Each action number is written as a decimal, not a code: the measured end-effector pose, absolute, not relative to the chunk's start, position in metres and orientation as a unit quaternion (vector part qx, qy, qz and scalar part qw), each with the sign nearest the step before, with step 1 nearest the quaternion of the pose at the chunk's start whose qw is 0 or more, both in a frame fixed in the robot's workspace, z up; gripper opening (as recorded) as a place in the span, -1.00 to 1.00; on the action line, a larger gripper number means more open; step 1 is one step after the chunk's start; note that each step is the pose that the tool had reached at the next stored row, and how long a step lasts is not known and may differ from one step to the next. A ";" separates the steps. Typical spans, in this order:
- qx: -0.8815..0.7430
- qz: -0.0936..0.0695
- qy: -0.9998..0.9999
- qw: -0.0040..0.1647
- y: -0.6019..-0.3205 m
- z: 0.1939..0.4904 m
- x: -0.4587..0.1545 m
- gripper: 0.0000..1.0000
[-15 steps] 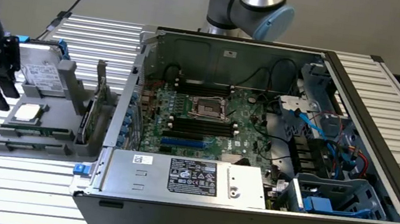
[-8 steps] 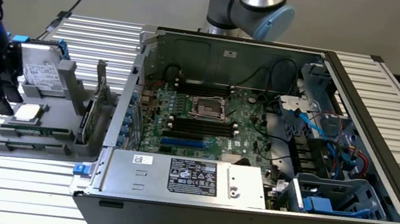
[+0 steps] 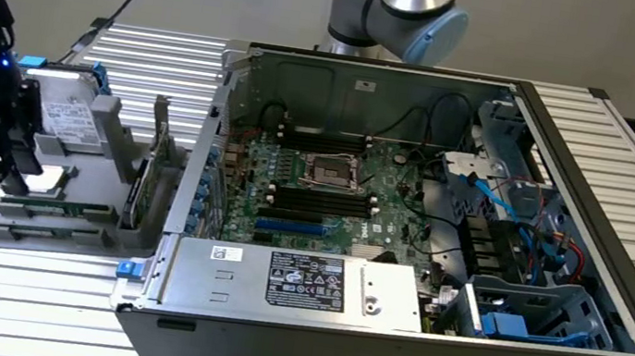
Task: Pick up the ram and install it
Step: 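Pick up the ram and move it above insertion slot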
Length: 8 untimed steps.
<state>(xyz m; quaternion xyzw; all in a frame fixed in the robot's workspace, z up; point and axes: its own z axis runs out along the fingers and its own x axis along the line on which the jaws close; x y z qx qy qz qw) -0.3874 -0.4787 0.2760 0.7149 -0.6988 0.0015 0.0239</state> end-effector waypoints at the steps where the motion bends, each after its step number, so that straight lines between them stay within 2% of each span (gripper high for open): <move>1: 0.715 0.002 -0.698 0.024 -0.480 0.275 -0.387 -0.27; 8: 0.718 0.003 -0.696 0.022 -0.486 0.264 -0.381 -0.27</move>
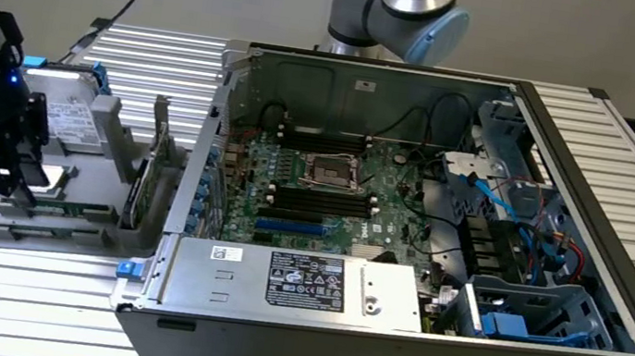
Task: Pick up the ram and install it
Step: 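Pick up the ram and move it above insertion slot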
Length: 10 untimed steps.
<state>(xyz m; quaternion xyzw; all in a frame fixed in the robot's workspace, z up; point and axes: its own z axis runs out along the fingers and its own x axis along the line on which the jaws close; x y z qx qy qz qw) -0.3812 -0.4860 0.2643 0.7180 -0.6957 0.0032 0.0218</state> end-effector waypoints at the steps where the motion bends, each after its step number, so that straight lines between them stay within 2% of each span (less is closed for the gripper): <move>1: 0.718 0.003 -0.695 0.022 -0.487 0.262 -0.381 -0.27; 10: 0.720 0.004 -0.693 0.021 -0.489 0.246 -0.379 -0.27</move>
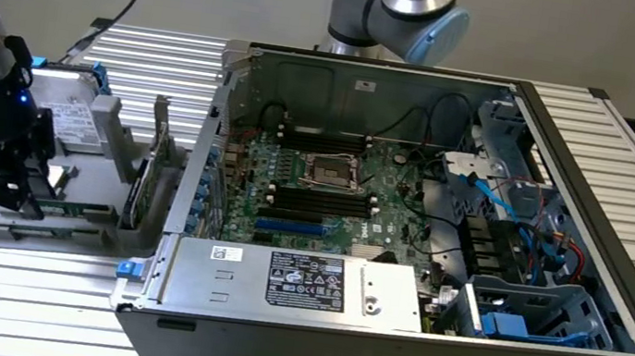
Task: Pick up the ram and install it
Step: 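Pick up the ram and move it above insertion slot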
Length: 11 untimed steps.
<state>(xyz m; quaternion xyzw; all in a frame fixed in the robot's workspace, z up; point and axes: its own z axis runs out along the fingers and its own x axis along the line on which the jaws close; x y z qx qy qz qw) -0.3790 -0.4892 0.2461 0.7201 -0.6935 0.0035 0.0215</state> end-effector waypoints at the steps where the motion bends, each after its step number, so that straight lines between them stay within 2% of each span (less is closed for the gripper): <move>1: 0.720 0.004 -0.693 0.021 -0.489 0.244 -0.379 -0.27; 11: 0.724 0.004 -0.689 0.021 -0.490 0.226 -0.379 -0.27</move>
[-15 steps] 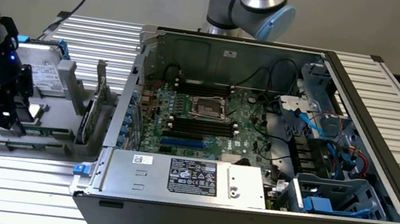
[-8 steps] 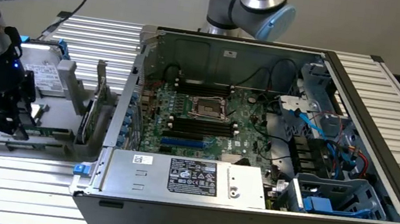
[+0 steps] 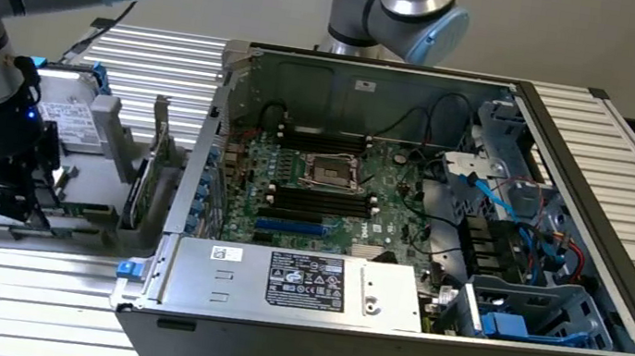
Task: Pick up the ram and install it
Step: 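Pick up the ram and move it above insertion slot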
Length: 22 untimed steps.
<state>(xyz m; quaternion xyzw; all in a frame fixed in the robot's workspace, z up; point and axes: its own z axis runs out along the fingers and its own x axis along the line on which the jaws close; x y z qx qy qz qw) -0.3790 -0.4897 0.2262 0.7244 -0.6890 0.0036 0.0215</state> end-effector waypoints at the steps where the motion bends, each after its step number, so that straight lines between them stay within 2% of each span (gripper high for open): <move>1: 0.725 0.004 -0.688 0.021 -0.490 0.224 -0.379 -0.27; 22: 0.729 0.004 -0.684 0.021 -0.490 0.193 -0.377 -0.27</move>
